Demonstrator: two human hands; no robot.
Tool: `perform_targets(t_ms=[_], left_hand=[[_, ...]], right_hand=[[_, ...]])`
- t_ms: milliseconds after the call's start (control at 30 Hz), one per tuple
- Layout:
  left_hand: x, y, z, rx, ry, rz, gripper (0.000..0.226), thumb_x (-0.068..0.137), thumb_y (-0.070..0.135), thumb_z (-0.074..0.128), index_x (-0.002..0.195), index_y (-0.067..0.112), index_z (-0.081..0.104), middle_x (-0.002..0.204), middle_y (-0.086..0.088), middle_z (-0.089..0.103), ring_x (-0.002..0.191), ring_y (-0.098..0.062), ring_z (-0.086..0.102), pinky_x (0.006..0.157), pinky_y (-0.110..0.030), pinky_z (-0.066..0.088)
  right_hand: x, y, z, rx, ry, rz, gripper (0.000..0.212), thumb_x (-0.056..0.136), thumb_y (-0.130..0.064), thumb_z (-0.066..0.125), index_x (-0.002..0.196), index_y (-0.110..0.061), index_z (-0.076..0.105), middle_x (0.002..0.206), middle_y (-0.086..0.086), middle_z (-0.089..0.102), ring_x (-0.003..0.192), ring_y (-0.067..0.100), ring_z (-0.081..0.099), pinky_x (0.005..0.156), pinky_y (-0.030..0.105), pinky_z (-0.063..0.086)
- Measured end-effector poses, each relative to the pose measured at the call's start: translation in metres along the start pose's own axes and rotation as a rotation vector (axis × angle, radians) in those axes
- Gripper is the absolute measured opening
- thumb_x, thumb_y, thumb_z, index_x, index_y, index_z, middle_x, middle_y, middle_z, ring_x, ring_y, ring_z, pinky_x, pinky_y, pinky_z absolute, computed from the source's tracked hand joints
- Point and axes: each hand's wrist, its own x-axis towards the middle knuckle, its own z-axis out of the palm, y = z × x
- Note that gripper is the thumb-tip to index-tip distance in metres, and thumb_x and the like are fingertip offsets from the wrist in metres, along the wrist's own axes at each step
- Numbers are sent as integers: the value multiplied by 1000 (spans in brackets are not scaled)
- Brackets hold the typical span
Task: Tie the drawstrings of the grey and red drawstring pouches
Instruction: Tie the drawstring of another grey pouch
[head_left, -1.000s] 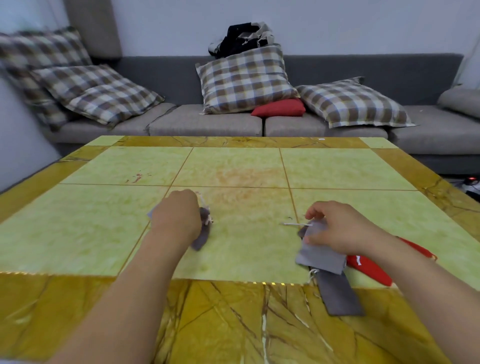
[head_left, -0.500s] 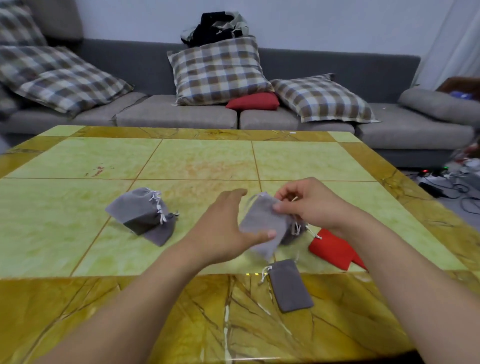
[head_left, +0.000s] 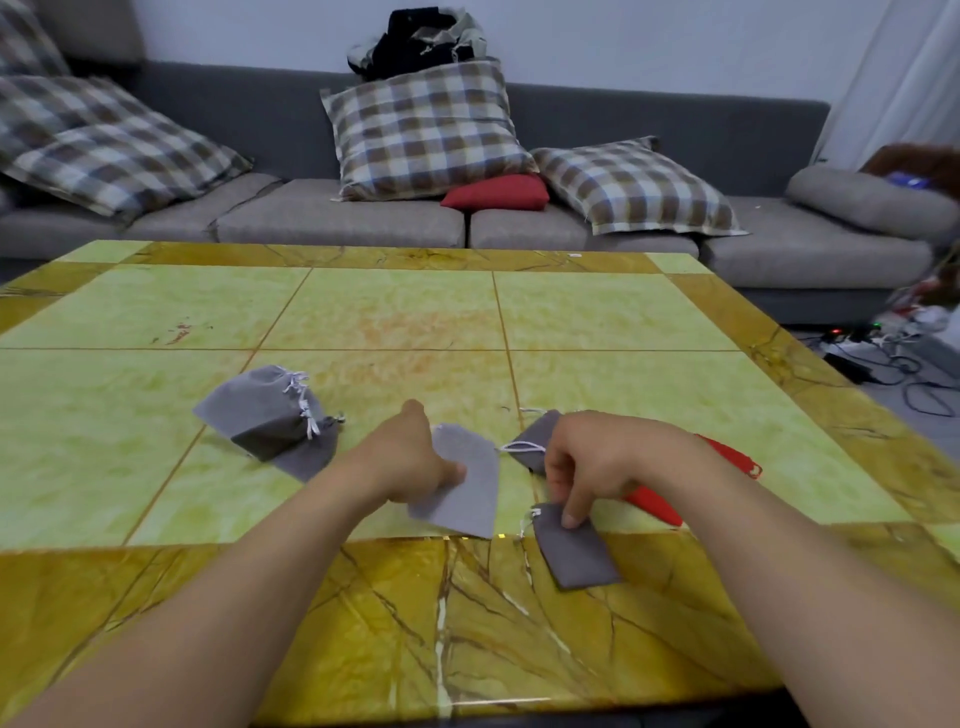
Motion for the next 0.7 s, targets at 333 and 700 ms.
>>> perform_targets(t_ms=[333, 700], left_hand=[[-23, 29, -15, -305, 159, 125, 86, 84, 79, 18, 102, 11, 67, 98, -9, 70, 90, -27, 65, 87, -46, 55], [-34, 21, -37, -650, 189, 399, 14, 81, 2, 74, 95, 1, 75, 81, -21, 74, 66, -16, 68, 58, -19, 55]], right_hand=[[-34, 17, -29, 944, 252, -338, 11, 86, -7, 71, 83, -13, 63, 70, 7, 64, 60, 14, 57, 57, 21, 46], [-17, -9, -22, 942, 577, -429, 18, 87, 3, 69, 103, -3, 72, 72, 8, 73, 61, 10, 66, 61, 20, 54]])
